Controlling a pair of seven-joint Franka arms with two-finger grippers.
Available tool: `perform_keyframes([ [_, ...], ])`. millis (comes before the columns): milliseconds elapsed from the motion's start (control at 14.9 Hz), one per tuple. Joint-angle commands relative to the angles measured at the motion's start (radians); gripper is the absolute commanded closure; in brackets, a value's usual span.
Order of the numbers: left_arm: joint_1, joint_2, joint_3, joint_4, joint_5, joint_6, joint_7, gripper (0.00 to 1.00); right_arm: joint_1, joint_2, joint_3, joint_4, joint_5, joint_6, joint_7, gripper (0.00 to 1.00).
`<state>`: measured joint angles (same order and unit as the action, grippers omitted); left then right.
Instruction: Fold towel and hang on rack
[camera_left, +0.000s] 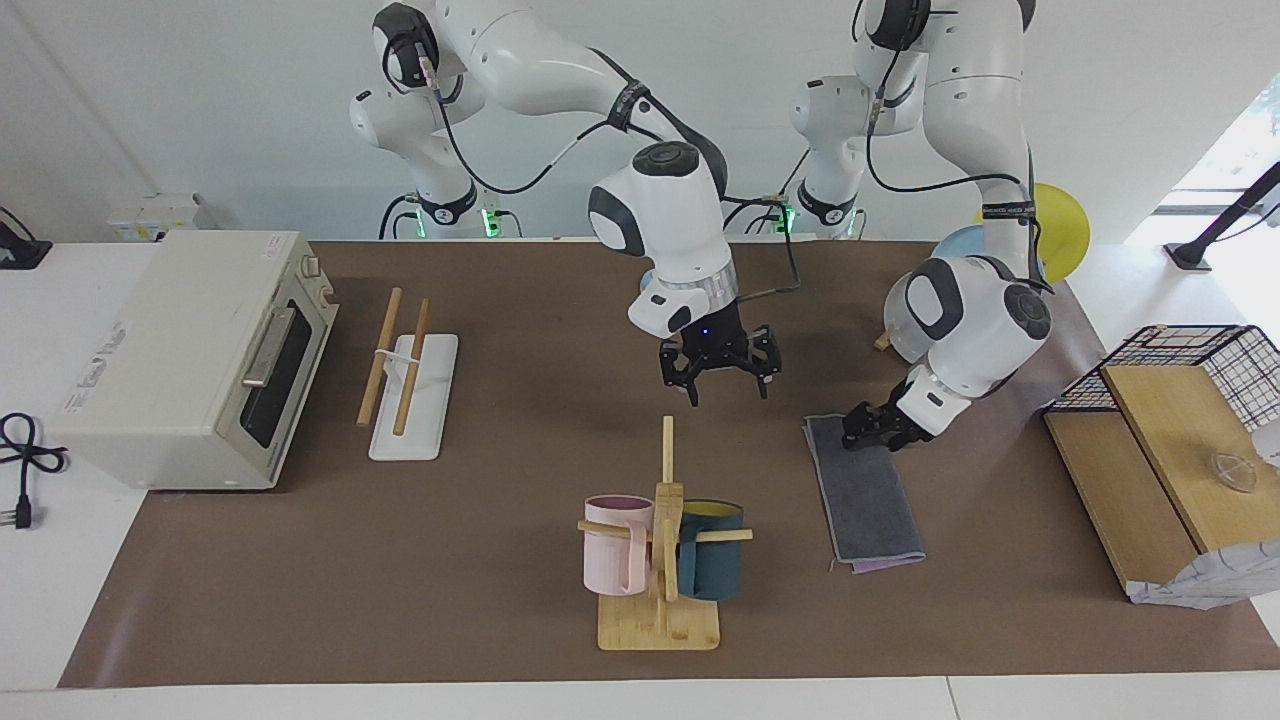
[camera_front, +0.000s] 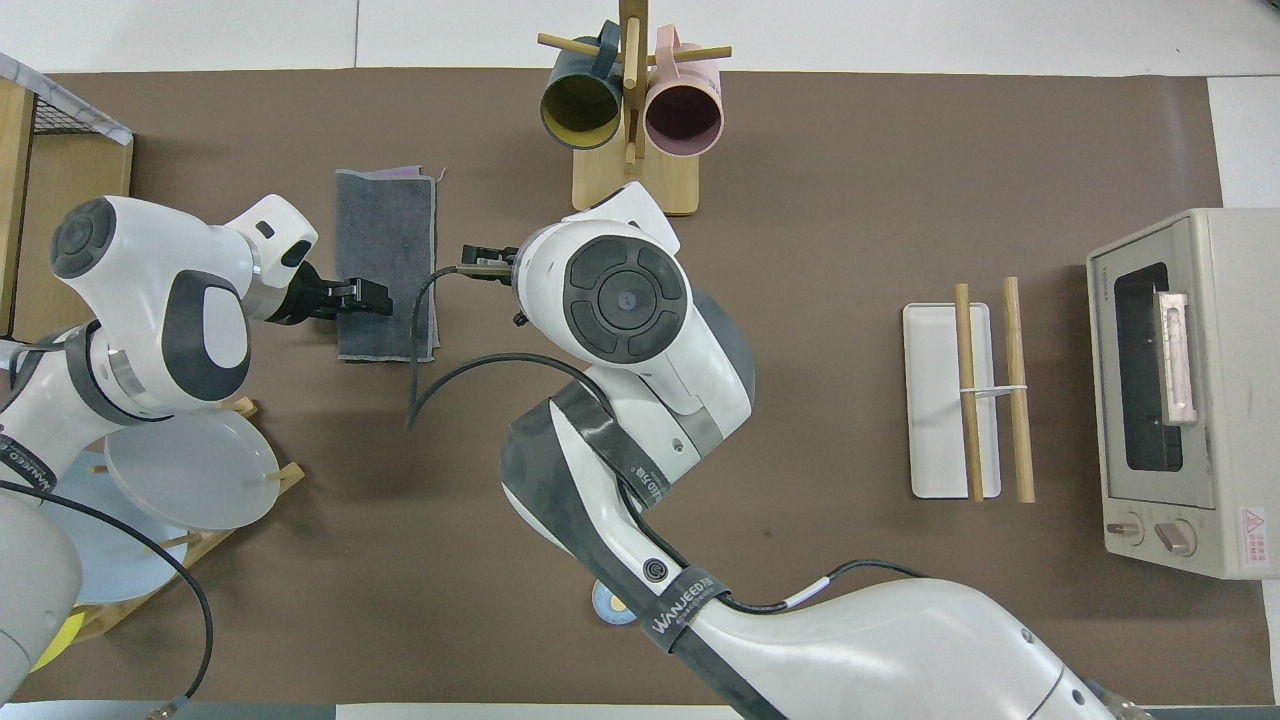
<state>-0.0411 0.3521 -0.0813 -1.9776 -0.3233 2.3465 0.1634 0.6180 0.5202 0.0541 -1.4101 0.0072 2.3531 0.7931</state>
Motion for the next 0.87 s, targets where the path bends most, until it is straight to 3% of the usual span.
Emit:
perform_keyframes([
  [0, 0.009, 0.034, -0.012, 0.022, -0.022, 0.022, 0.030, 0.32, -0.006, 0.006, 0.009, 0.040, 0.003, -0.023, -0.012, 0.00],
  [335, 0.007, 0.036, -0.011, 0.020, -0.020, 0.024, 0.030, 0.58, -0.006, 0.006, 0.010, 0.037, 0.013, -0.003, -0.011, 0.00],
  [468, 0.007, 0.036, -0.011, 0.020, -0.020, 0.024, 0.030, 0.76, -0.004, 0.006, 0.009, 0.031, 0.013, 0.000, -0.012, 0.00],
  [535, 0.007, 0.036, -0.011, 0.022, -0.020, 0.019, 0.028, 0.92, -0.004, 0.006, 0.009, 0.026, 0.014, 0.014, -0.014, 0.00],
  [602, 0.009, 0.036, -0.011, 0.022, -0.020, 0.019, 0.027, 1.00, -0.004, 0.006, 0.010, 0.026, 0.014, 0.023, -0.012, 0.00],
  [803, 0.010, 0.036, -0.009, 0.025, -0.019, 0.011, 0.022, 1.00, -0.006, 0.006, 0.010, 0.026, 0.016, 0.025, -0.012, 0.00],
])
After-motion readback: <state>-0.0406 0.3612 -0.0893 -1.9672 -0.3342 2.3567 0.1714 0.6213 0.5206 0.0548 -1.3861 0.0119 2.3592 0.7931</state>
